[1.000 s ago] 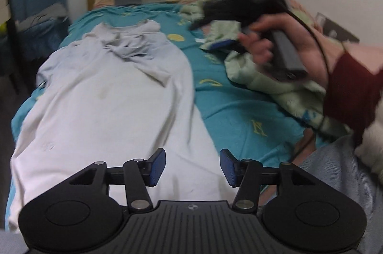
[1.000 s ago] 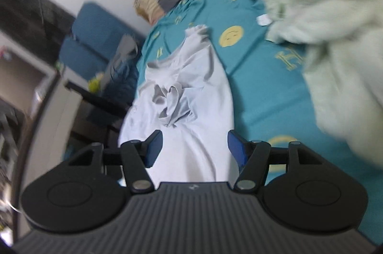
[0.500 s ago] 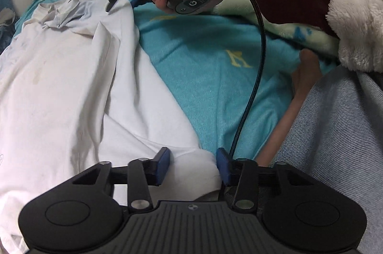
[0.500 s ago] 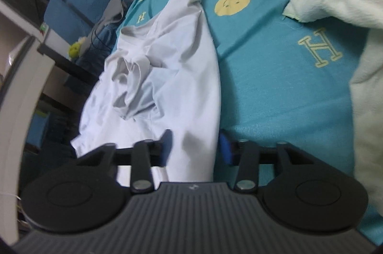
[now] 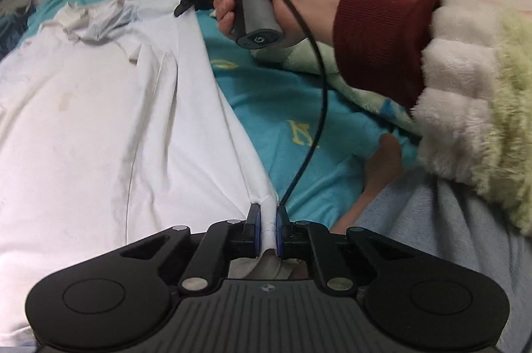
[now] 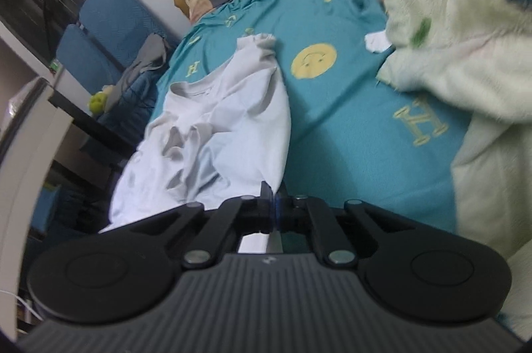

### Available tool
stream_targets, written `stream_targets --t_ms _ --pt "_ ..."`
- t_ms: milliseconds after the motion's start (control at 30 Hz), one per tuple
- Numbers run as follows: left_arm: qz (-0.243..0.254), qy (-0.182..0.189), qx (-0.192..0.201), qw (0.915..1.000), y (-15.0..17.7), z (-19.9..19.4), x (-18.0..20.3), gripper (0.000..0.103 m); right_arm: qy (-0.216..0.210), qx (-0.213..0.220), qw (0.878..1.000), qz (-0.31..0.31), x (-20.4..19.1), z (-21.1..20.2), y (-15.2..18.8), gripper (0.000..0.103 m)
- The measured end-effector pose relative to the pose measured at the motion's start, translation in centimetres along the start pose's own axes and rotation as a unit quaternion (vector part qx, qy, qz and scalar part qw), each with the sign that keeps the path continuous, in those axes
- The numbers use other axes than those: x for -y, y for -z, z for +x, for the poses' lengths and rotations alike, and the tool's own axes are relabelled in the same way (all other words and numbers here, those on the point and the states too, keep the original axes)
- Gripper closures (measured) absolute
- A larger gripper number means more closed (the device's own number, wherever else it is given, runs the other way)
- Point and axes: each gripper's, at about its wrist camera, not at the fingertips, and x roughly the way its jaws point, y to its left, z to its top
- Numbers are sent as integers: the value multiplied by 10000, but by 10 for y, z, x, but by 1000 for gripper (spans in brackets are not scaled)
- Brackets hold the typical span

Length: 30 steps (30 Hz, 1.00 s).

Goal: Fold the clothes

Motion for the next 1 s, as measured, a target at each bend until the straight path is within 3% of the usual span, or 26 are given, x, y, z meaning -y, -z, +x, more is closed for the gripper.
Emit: stream_targets --t_ms 67,167,300,367,433,467,500,567,667,733,767,800,833,1000 --pt "-205 65 -95 9997 1 8 -8 93 92 -104 9999 -10 7 7 3 99" --pt "-565 259 -153 9980 4 6 -22 81 180 -271 9995 -30 13 15 10 97" --pt "-719 299 183 9968 -1 -26 -40 49 380 -139 9980 -484 0 2 11 95" --pt "-714 173 498 9960 -7 -40 -51 37 461 49 9960 -767 -8 -9 11 94" --pt "-753 -185 753 9941 -14 -42 -66 28 441 182 9941 -969 -16 -17 12 90" --pt "-767 -391 846 9927 -17 -42 -73 28 416 240 9932 -1059 -20 -21 12 82" --pt "-782 -591 932 9908 -21 -41 -79 28 392 298 9922 -1148 -24 -25 12 67" --pt "-886 -754 843 9896 -24 -29 -92 28 342 413 9897 -1326 -32 -32 13 54" --pt "-1241 -559 429 9898 -21 1 -106 39 246 494 9867 -1530 -42 -40 15 52" --pt "-1353 -398 109 9899 -16 11 -110 69 195 497 9857 -1598 -46 -42 17 52" --pt "-1362 -334 18 9901 -13 15 -110 76 184 508 9851 -1632 -48 -43 19 52" --pt "-1351 -332 -31 9903 -10 13 -107 93 187 525 9844 -1667 -51 -44 20 52" --pt "-1340 -331 -82 9904 -7 12 -105 101 193 540 9838 -1698 -53 -44 21 52" --pt "-1725 -308 -561 9829 0 -6 -108 101 210 685 9825 -1721 -58 -52 23 52"
